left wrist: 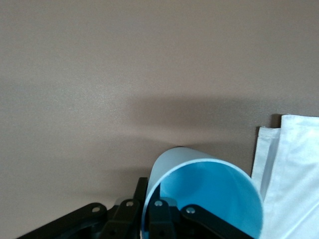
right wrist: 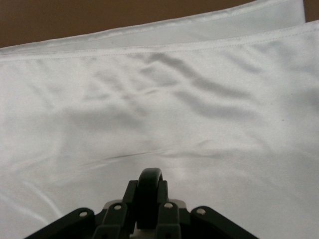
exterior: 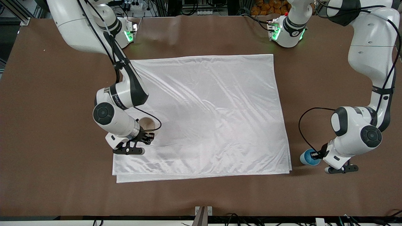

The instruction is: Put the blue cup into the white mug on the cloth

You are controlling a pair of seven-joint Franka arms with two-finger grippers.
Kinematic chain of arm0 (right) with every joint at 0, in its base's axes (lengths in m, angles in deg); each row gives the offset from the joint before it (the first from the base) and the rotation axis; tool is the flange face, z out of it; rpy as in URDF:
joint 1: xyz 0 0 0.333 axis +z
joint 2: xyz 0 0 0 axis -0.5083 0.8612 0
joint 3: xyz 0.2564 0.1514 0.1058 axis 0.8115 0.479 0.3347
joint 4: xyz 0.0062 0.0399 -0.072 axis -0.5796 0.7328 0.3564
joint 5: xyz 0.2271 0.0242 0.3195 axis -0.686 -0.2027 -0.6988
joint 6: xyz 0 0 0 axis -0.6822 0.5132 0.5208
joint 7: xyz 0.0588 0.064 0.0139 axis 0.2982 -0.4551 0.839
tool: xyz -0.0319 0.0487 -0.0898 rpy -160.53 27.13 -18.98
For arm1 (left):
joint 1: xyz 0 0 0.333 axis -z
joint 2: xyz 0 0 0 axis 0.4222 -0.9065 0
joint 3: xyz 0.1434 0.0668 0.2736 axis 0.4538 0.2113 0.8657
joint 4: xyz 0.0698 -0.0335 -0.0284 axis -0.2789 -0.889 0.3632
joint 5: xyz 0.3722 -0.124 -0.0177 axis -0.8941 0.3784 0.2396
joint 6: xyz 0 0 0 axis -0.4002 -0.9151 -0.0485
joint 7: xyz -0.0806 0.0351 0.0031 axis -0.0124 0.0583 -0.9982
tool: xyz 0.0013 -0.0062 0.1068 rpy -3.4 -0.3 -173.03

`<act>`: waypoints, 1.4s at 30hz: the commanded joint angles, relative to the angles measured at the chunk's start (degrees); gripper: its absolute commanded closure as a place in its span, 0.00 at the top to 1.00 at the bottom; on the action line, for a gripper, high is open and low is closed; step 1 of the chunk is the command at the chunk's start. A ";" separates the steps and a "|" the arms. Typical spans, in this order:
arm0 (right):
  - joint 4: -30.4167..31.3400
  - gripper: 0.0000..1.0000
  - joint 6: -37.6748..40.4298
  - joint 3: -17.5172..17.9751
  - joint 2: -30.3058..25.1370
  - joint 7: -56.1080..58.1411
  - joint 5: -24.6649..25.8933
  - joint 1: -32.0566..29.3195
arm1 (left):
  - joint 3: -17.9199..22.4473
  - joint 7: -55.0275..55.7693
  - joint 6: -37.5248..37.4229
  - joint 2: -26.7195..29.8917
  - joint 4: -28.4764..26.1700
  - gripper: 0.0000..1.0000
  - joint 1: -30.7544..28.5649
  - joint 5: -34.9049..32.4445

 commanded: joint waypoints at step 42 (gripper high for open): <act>-10.59 0.03 -4.01 -1.22 9.58 -24.92 3.71 17.41 | 0.37 0.43 1.05 -1.74 0.69 0.00 0.20 -2.91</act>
